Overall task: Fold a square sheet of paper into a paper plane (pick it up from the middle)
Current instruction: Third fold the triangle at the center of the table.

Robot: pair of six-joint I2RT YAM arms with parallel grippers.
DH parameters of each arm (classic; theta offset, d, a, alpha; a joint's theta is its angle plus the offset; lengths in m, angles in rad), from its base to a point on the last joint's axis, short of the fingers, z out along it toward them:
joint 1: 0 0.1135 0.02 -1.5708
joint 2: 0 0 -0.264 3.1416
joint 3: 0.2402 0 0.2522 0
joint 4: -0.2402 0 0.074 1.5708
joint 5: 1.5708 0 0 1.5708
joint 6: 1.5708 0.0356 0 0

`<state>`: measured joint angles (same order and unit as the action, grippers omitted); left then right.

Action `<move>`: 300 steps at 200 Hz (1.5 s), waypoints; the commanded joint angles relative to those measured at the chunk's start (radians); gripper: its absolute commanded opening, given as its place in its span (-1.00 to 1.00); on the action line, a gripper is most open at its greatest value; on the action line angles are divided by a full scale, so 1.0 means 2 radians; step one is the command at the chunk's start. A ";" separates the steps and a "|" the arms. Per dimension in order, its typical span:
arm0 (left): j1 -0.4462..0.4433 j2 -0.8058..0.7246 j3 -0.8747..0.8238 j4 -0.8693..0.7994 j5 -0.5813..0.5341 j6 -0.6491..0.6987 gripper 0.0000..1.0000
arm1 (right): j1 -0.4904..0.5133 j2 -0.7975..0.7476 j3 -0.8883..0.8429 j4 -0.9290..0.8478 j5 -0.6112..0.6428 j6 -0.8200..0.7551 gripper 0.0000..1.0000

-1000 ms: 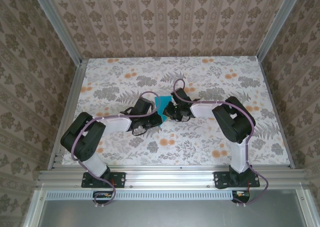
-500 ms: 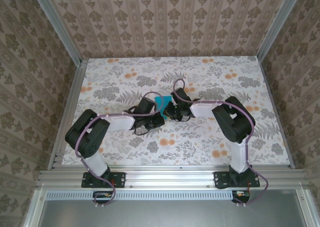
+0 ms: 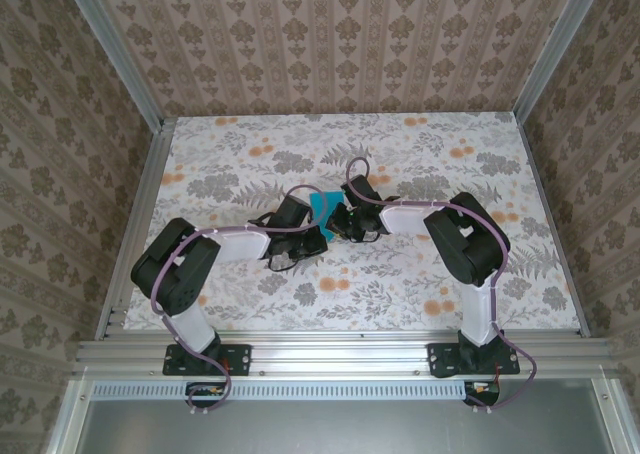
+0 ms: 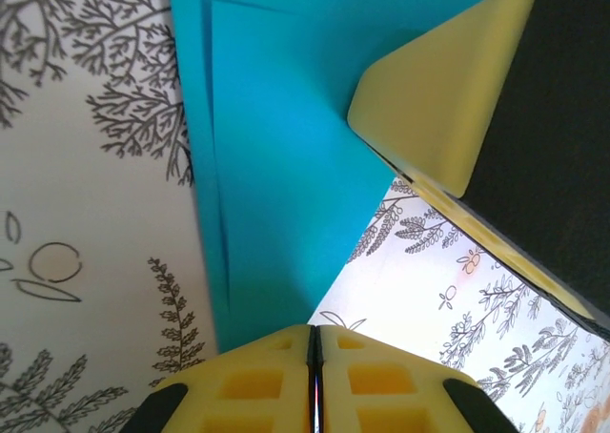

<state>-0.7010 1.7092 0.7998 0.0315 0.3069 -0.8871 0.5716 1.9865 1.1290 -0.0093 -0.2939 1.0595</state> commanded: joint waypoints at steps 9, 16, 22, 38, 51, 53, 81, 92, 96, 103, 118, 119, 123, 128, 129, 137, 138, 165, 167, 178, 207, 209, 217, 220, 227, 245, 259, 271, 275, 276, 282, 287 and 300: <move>-0.001 0.003 0.009 -0.035 -0.024 0.004 -0.78 | -0.006 0.029 -0.002 -0.055 0.037 0.006 -0.72; -0.002 0.004 0.009 -0.036 -0.025 0.004 -0.77 | -0.006 0.029 -0.002 -0.055 0.037 0.005 -0.72; -0.002 0.004 0.007 -0.036 -0.025 0.005 -0.77 | -0.006 0.030 -0.002 -0.055 0.037 0.005 -0.72; -0.001 0.007 0.002 -0.034 -0.022 0.000 -0.78 | -0.006 0.031 -0.002 -0.055 0.037 0.005 -0.72; -0.002 0.007 -0.011 -0.020 -0.020 -0.010 -0.78 | -0.006 0.031 -0.002 -0.056 0.037 0.006 -0.71; -0.002 0.007 -0.014 -0.017 -0.019 -0.013 -0.78 | -0.006 0.030 -0.002 -0.056 0.037 0.005 -0.72; -0.002 0.011 -0.032 -0.003 -0.007 -0.024 -0.78 | -0.006 0.031 0.000 -0.058 0.037 0.004 -0.72; -0.002 0.011 -0.034 0.000 0.003 -0.027 -0.78 | -0.006 0.032 0.001 -0.059 0.037 0.003 -0.72; -0.002 0.010 -0.033 0.000 0.006 -0.027 -0.78 | -0.006 0.032 0.001 -0.060 0.037 0.003 -0.72; -0.001 0.007 -0.032 0.000 0.011 -0.027 -0.78 | -0.006 0.032 0.002 -0.061 0.037 0.002 -0.72; 0.001 -0.005 -0.027 0.002 0.021 -0.025 -0.77 | -0.006 0.031 0.002 -0.061 0.038 0.002 -0.72; 0.001 -0.007 -0.026 0.002 0.022 -0.025 -0.77 | -0.006 0.030 0.002 -0.061 0.038 0.002 -0.72; 0.003 -0.010 -0.023 0.002 0.025 -0.025 -0.77 | -0.006 0.030 0.002 -0.061 0.038 0.001 -0.72; 0.005 -0.016 -0.018 0.002 0.028 -0.023 -0.76 | -0.006 0.030 0.002 -0.061 0.038 0.001 -0.72; 0.006 -0.017 -0.017 0.002 0.028 -0.023 -0.76 | -0.006 0.030 0.002 -0.062 0.038 0.002 -0.72; 0.009 -0.024 -0.010 0.000 0.032 -0.020 -0.74 | -0.006 0.029 0.002 -0.062 0.039 0.001 -0.72; 0.010 -0.025 -0.008 0.000 0.033 -0.020 -0.73 | -0.006 0.030 0.001 -0.061 0.039 0.001 -0.72; 0.018 -0.034 0.017 -0.014 0.028 -0.007 -0.71 | -0.006 0.029 0.001 -0.063 0.040 0.000 -0.72; 0.018 -0.033 0.018 -0.015 0.027 -0.006 -0.71 | -0.006 0.029 0.001 -0.064 0.040 0.000 -0.72; 0.020 -0.028 0.021 -0.016 0.025 -0.004 -0.71 | -0.006 0.030 0.000 -0.064 0.039 0.000 -0.72; 0.024 -0.007 0.026 -0.015 0.030 -0.001 -0.71 | -0.006 0.031 0.001 -0.064 0.039 -0.001 -0.71; 0.024 -0.005 0.026 -0.015 0.031 -0.001 -0.71 | -0.006 0.031 0.001 -0.064 0.039 -0.002 -0.72; 0.024 -0.001 0.026 -0.011 0.033 -0.002 -0.71 | -0.006 0.031 0.002 -0.064 0.038 -0.002 -0.71; 0.024 0.001 0.026 -0.011 0.035 -0.002 -0.72 | -0.006 0.032 0.002 -0.064 0.038 -0.002 -0.72; 0.024 0.005 0.027 -0.007 0.038 -0.003 -0.72 | -0.006 0.032 0.002 -0.065 0.038 -0.001 -0.72; 0.024 0.012 0.026 -0.002 0.048 -0.004 -0.73 | -0.006 0.034 0.003 -0.065 0.037 -0.001 -0.72; 0.023 0.016 0.024 0.005 0.055 -0.006 -0.74 | -0.006 0.034 0.003 -0.065 0.037 -0.001 -0.72; 0.023 0.016 0.023 0.007 0.057 -0.007 -0.74 | -0.006 0.035 0.003 -0.065 0.037 -0.001 -0.72; 0.022 0.016 0.022 0.007 0.057 -0.008 -0.74 | -0.006 0.035 0.003 -0.066 0.037 -0.001 -0.72; 0.022 0.016 0.022 0.007 0.058 -0.008 -0.74 | -0.006 0.035 0.003 -0.065 0.037 -0.001 -0.72; 0.022 0.016 0.020 0.007 0.057 -0.009 -0.75 | -0.006 0.035 0.003 -0.066 0.037 -0.001 -0.72; 0.022 0.017 0.018 0.007 0.057 -0.010 -0.74 | -0.006 0.035 0.004 -0.065 0.037 -0.001 -0.72; 0.022 0.018 0.012 0.007 0.056 -0.012 -0.75 | -0.006 0.036 0.003 -0.066 0.037 -0.001 -0.71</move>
<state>-0.6586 1.7290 0.8314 0.0383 0.3985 -0.9161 0.5709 1.9945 1.1465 -0.0319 -0.2943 1.0580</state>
